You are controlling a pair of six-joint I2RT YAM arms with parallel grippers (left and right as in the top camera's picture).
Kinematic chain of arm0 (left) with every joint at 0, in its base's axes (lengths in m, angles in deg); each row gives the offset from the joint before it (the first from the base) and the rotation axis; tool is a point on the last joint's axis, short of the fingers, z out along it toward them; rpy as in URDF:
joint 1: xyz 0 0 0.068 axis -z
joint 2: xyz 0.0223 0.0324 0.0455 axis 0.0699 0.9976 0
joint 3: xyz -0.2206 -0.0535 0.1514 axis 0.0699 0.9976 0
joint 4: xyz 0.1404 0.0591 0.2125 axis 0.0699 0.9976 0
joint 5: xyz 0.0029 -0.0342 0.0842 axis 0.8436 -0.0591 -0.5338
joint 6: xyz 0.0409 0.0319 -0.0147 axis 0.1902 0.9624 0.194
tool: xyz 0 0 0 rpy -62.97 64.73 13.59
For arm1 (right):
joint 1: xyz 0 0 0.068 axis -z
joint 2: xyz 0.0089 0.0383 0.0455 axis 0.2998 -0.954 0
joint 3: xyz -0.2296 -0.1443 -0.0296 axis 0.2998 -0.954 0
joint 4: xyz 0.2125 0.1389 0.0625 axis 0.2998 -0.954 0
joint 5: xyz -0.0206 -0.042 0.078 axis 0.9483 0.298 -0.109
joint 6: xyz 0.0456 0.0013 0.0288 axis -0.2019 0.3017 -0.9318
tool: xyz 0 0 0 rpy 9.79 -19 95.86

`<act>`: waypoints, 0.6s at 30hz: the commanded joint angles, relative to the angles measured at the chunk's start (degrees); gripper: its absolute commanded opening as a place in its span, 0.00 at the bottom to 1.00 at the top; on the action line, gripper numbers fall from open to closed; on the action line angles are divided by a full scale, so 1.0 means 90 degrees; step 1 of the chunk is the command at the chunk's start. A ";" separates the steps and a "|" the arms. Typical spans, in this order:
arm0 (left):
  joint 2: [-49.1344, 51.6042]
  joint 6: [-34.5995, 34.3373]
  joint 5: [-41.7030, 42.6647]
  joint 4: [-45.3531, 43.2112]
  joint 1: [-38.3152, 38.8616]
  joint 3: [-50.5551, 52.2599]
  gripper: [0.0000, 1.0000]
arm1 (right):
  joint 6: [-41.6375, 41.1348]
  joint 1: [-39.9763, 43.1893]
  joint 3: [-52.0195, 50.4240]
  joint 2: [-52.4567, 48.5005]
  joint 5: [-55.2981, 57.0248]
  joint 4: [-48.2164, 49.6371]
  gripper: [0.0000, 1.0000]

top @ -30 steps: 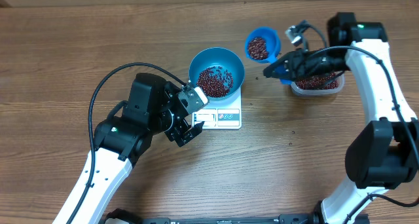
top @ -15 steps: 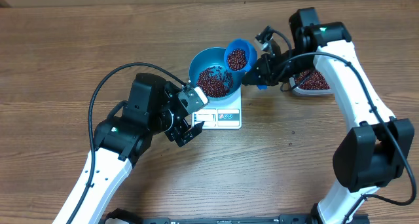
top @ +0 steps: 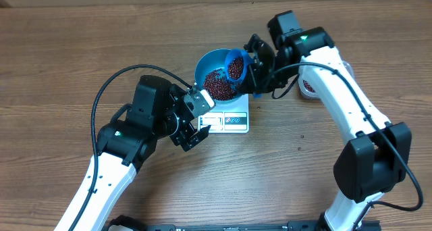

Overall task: Scoop item into bowl and weigh 150g on scale
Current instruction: 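Carry the filled scoop with the right gripper over the teal bowl, then tilt the scoop with the right gripper to pour beans into the bowl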

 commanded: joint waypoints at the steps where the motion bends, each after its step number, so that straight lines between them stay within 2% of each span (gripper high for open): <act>1: 0.0022 -0.0109 0.0051 0.0000 -0.0029 -0.0175 0.99 | -0.0221 -0.0189 0.0182 0.0219 0.0610 0.0087 0.04; 18: 0.0022 -0.0109 0.0051 0.0000 -0.0029 -0.0175 0.99 | -0.0267 -0.0928 0.0182 0.0219 0.2285 0.0216 0.04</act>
